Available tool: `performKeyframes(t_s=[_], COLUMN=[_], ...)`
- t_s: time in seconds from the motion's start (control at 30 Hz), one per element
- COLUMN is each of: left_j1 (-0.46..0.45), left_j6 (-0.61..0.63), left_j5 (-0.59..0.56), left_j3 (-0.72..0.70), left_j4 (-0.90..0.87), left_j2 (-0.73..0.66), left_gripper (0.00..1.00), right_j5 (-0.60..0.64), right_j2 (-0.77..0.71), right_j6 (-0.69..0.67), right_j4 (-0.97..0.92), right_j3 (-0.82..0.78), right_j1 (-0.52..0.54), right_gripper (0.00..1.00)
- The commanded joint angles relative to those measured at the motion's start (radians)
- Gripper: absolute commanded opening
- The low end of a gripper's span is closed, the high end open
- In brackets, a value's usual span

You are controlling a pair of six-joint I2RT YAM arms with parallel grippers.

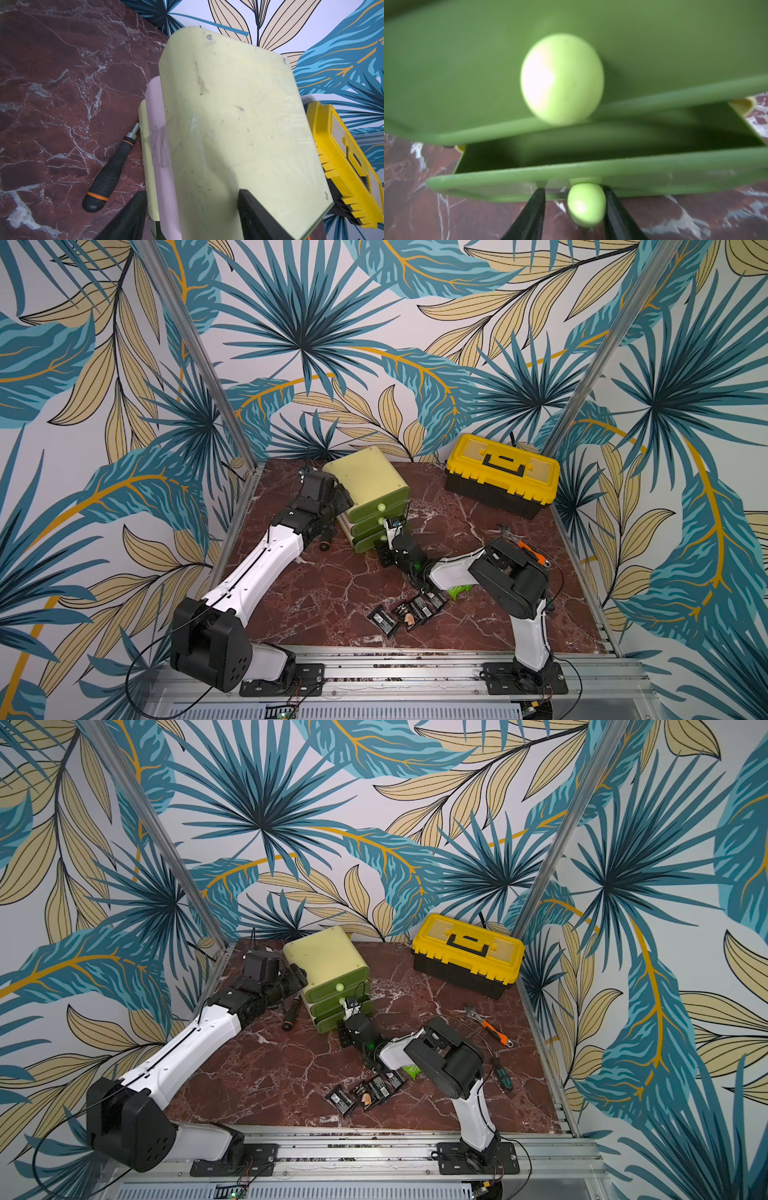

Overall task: Take the cookies out of the drawer
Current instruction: Close the drawer of the storage box, then reset both arms

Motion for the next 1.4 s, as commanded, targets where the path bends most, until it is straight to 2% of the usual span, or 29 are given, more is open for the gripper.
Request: performKeyframes(t_s=[0.0,0.5,0.73,0.87,0.97,1.03,1.13,1.23,1.37], left_j1=[0.006,0.01,0.014,0.02,0.028,0.037,0.06,0.108,0.175], left_j6=[0.012,0.015,0.02,0.039,0.067,0.093,0.152,0.229,0.365], left_j5=[-0.01,-0.009,-0.043,-0.069,-0.117,-0.161,-0.243,-0.285,-0.332], left_j3=[0.003,0.015,0.026,0.041,0.054,0.053,0.004,-0.104,-0.289], left_j4=[-0.068,-0.073,-0.048,-0.026,-0.027,-0.025,-0.002,0.083,0.259], left_j2=[0.027,0.026,-0.008,-0.05,-0.091,-0.127,-0.2,-0.274,-0.336], left_gripper=[0.73,0.73,0.74,0.8,0.87,0.9,0.98,1.0,1.0], right_j5=[0.015,-0.038,-0.104,-0.125,-0.109,-0.046,0.043,0.052,0.083], right_j2=[0.034,0.024,-0.14,-0.298,-0.444,-0.555,-0.711,-0.829,-0.91], right_j6=[0.023,0.03,0.036,0.014,-0.023,-0.035,-0.059,-0.057,-0.071], right_j4=[0.072,0.08,0.106,0.085,0.007,-0.09,-0.325,-0.56,-0.698], right_j3=[0.03,0.038,-0.146,-0.285,-0.357,-0.379,-0.349,-0.288,-0.251], right_j1=[0.0,-0.037,-0.034,-0.032,-0.033,-0.036,-0.069,-0.179,-0.391], right_gripper=[0.49,0.53,0.57,0.59,0.59,0.6,0.61,0.63,0.7])
